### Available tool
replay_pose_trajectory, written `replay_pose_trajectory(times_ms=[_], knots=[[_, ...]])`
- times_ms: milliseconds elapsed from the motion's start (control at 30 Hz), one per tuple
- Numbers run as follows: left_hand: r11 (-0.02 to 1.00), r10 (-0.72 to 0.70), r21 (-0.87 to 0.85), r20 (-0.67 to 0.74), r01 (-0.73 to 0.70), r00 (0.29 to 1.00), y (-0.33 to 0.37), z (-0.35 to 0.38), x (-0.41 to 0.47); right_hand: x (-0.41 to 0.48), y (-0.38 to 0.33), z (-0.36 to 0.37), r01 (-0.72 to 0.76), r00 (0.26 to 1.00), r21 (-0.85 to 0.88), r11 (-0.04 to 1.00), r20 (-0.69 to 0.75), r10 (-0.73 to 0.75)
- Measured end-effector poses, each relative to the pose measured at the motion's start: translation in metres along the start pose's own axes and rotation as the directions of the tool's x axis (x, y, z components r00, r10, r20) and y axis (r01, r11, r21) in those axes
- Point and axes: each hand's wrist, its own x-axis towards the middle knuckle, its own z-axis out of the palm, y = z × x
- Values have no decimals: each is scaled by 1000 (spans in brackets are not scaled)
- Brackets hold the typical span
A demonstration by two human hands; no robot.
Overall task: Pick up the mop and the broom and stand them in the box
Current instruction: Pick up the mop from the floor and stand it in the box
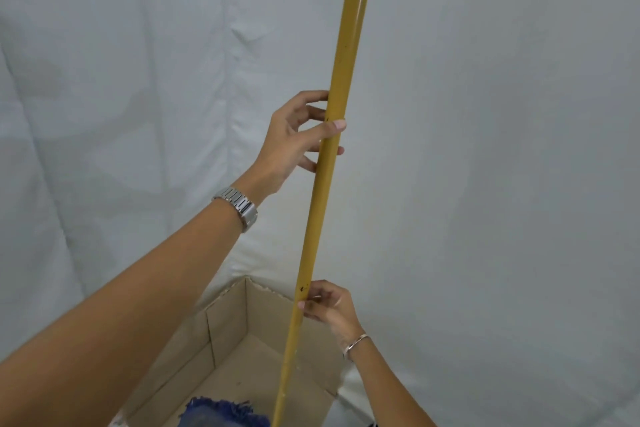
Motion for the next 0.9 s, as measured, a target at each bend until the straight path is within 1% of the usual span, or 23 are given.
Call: replay_pose_trajectory(times_ms=[100,200,333,467,567,900], knots=[[1000,-19,-22,24,20,1000,-27,-27,23,35,10,11,-20,1000,-9,1000,-21,20],[998,-40,-41,64,43,997,-60,-55,51,78,20,23,-44,996,-16,999,-74,43],[993,-74,-84,120,84,990,-102,-84,85,130,34,35,-113,983,-82,990,-155,100],[985,-108,-111,189,130,976,-144,-95,114,172,53,31,-143,971,-149,978,-214,109],[980,-134,-115,208,161,969,-181,-97,132,202,73,23,-191,957,-188,963,-254,140],[954,-242,-138,170,266,955,-336,-106,191,322,162,-22,-237,957,-239,942,-224,184]])
